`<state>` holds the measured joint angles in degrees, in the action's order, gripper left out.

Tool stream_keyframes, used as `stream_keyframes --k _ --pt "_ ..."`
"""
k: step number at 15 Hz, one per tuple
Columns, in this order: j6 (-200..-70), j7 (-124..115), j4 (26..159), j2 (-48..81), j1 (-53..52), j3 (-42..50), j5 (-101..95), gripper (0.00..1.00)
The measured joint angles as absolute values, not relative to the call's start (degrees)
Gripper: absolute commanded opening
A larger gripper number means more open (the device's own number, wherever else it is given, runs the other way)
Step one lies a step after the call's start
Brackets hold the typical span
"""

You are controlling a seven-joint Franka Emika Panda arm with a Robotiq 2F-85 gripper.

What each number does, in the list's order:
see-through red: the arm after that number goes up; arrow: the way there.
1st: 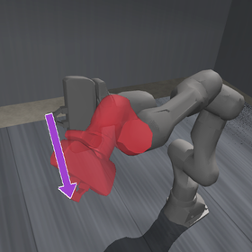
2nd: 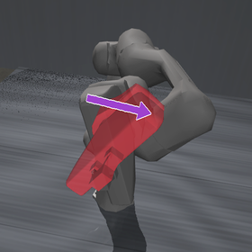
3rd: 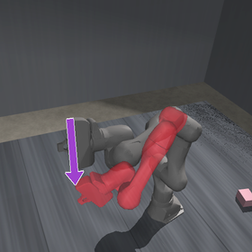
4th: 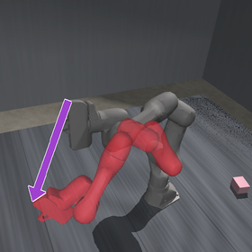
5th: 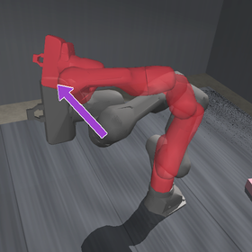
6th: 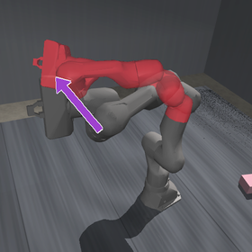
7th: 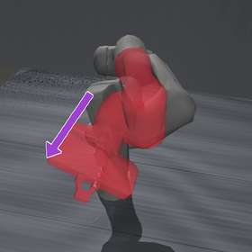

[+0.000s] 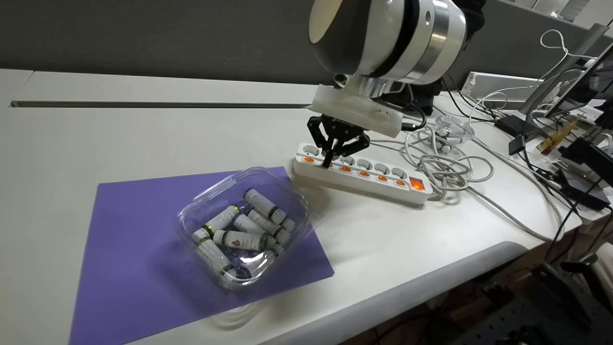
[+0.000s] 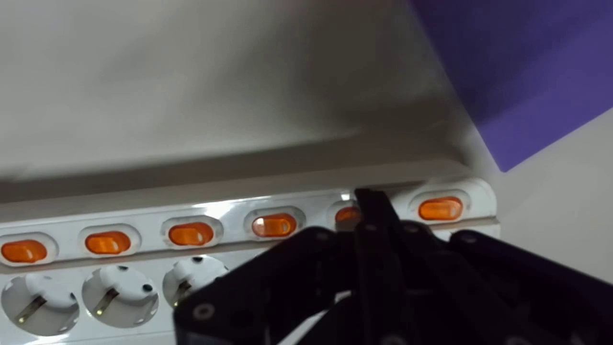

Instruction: Turn on the second switch from the left

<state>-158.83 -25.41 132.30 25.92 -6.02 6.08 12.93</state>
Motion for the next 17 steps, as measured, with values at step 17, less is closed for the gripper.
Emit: stream_keyframes --k 17 --pt "-122.8 -39.1 112.5 35.0 -10.3 9.3 1.2 0.0"
